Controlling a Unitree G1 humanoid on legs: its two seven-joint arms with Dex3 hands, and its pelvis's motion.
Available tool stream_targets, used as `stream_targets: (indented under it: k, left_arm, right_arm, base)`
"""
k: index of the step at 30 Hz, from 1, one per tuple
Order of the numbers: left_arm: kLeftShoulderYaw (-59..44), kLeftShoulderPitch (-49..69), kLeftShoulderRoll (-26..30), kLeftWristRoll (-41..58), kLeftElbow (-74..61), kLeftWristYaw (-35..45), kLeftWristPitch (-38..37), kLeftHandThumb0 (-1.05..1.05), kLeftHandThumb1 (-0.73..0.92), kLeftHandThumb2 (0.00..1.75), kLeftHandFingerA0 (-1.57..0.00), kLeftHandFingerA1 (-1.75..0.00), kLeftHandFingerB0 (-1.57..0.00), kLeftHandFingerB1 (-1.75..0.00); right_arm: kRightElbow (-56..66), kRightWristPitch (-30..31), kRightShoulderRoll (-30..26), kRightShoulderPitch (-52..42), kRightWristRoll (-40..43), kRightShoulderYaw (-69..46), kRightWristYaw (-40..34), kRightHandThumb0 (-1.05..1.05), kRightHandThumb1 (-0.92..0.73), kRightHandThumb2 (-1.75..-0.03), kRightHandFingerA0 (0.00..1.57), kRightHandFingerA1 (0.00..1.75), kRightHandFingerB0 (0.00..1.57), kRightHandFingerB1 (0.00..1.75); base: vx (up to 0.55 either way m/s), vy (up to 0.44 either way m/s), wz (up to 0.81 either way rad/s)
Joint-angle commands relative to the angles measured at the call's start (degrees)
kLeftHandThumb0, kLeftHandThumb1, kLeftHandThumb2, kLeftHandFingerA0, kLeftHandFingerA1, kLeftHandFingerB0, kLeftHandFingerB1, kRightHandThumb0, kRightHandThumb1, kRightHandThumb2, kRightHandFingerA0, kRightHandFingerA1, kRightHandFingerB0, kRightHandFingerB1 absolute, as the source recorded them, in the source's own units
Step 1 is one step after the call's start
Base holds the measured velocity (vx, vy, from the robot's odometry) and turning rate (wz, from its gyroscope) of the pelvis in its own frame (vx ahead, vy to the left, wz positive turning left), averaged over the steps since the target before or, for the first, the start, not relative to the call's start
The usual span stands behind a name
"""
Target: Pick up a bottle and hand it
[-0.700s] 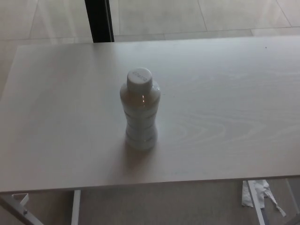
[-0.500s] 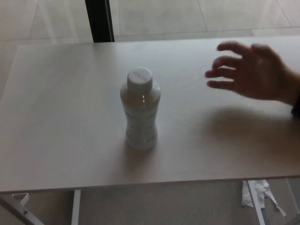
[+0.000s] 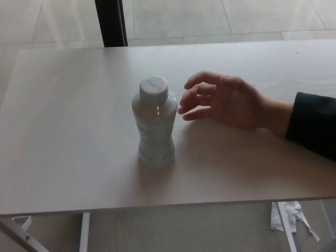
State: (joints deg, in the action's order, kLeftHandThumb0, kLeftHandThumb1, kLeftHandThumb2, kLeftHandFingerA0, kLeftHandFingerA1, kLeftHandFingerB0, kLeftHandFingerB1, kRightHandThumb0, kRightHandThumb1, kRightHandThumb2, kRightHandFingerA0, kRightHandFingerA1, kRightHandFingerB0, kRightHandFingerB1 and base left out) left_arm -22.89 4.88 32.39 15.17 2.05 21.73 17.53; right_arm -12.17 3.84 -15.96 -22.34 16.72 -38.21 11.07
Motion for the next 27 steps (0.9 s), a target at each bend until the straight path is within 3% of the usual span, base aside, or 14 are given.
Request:
stream_targets:
  k: [1, 3, 4, 6, 8, 9, 10, 12, 13, 15, 16, 19, 25, 27]
  left_arm:
    - [8.77, -9.04, 2.13, -5.82, -4.21, -1.22, 4.2, -0.78, 0.46, 0.89, -0.05, -0.52, -0.05, -0.32]
    - [10.74, -10.34, 2.18, -6.59, -5.15, -1.4, 4.19, -0.76, 0.44, 0.88, 0.0, -0.46, -0.09, -0.28]
    - [14.24, -12.06, 1.72, -7.87, -7.4, -1.31, 4.86, -0.75, 0.43, 0.87, -0.01, -0.34, -0.1, -0.24]
    - [17.77, -13.21, 1.29, -8.73, -9.73, -1.41, 6.68, -0.77, 0.44, 0.87, -0.01, -0.25, -0.1, -0.22]
    - [21.13, -13.9, 0.87, -10.15, -11.44, -1.45, 7.01, -0.78, 0.44, 0.88, -0.01, -0.27, -0.09, -0.24]
    - [22.92, -14.42, 0.59, -10.93, -12.59, -1.98, 8.31, -0.81, 0.52, 0.57, 0.0, -0.38, -0.05, -0.28]
    - [24.19, -14.7, 0.07, -11.04, -13.18, -2.03, 8.75, -0.84, 0.52, 0.59, 0.0, -0.38, -0.04, -0.29]
    - [25.83, -14.94, -0.32, -11.57, -13.39, -1.9, 8.69, -0.88, 0.53, 0.57, 0.0, -0.36, -0.02, -0.3]
    - [28.79, -15.15, -0.49, -13.53, -14.18, -1.89, 9.43, -0.82, 0.42, 0.93, 0.0, -0.27, -0.08, -0.05]
    - [30.53, -15.28, -0.5, -14.4, -14.82, -1.84, 10.39, -0.84, 0.43, 0.92, 0.0, -0.26, -0.05, -0.03]
    - [32.37, -15.29, -0.02, -15.73, -14.87, -1.44, 10.33, -0.91, 0.47, 0.94, 0.0, -0.27, 0.0, 0.0]
    - [37.06, -15.36, 2.75, -21.76, -14.65, -1.62, 8.53, -0.95, 0.49, 0.97, 0.0, -0.27, 0.0, 0.0]
    - [38.49, -14.59, 0.95, -21.78, -14.83, -2.68, 12.39, -0.91, 0.49, 0.91, 0.0, -0.27, 0.0, 0.0]
    - [37.91, -14.35, -0.65, -20.63, -13.4, -2.81, 12.15, -0.89, 0.47, 0.9, 0.0, -0.27, 0.0, 0.0]
  right_arm:
    - [0.35, 1.04, -0.62, -0.01, 2.33, -0.53, 0.79, -0.78, -0.6, -0.59, 1.07, 1.63, 0.24, 0.63]
    - [0.52, 1.15, -0.54, 0.11, 2.36, -0.44, 0.58, -0.78, -0.6, -0.59, 1.07, 1.63, 0.25, 0.63]
    - [0.9, 1.6, -0.41, 0.1, 2.29, -0.35, 0.14, -0.79, -0.45, -0.94, 1.24, 1.39, 0.3, 0.67]
    - [0.97, 1.9, -0.49, 0.11, 2.17, -0.18, 0.0, -0.79, -0.6, -0.6, 1.0, 1.53, 0.24, 0.63]
    - [0.8, 1.75, -0.7, 0.03, 2.13, -0.12, 0.34, -0.79, -0.59, -0.61, 1.01, 1.55, 0.25, 0.63]
    - [0.39, 1.18, -0.66, 0.17, 2.29, -0.24, 0.57, -0.79, -0.59, -0.62, 1.05, 1.56, 0.25, 0.63]
    - [0.16, 1.09, -0.61, 0.36, 2.57, -0.37, 0.66, -0.74, -0.43, -0.94, 1.31, 1.43, 0.28, 0.65]
    - [0.11, 1.03, -0.72, 0.31, 2.55, -0.3, 0.81, -0.79, -0.6, -0.61, 1.03, 1.57, 0.25, 0.63]
    - [0.26, 1.16, -0.85, 0.2, 2.13, -0.07, 0.54, -0.83, -0.58, -0.63, 1.01, 1.48, 0.23, 0.62]
    - [0.63, 1.37, -0.81, 0.11, 1.92, 0.04, 0.15, -0.8, -0.46, -0.95, 1.25, 1.38, 0.29, 0.67]
    - [0.91, 1.55, -0.71, 0.08, 1.91, 0.05, -0.09, -0.78, -0.6, -0.6, 1.07, 1.54, 0.25, 0.63]
    - [0.48, 1.45, -0.21, 0.7, 2.82, 0.03, 0.33, -0.79, -0.46, -0.94, 1.22, 1.37, 0.29, 0.66]
    - [1.59, 2.16, -0.47, 0.42, 2.4, 0.28, -0.04, -0.69, -0.42, -0.95, 1.31, 1.41, 0.26, 0.64]
    - [0.7, 1.5, -0.46, 0.77, 2.48, 0.21, 0.19, -0.78, -0.57, -0.61, 1.13, 1.59, 0.25, 0.63]
  base:
    - [0.0, 0.0, 0.0]
    - [0.0, 0.0, 0.0]
    - [0.0, 0.0, 0.0]
    - [0.0, 0.0, 0.0]
    - [0.0, 0.0, 0.0]
    - [0.0, 0.0, 0.0]
    - [0.0, 0.0, 0.0]
    - [0.0, 0.0, 0.0]
    - [0.0, 0.0, 0.0]
    - [0.0, 0.0, 0.0]
    - [0.0, 0.0, 0.0]
    - [0.0, 0.0, 0.0]
    - [0.0, 0.0, 0.0]
    - [0.0, 0.0, 0.0]
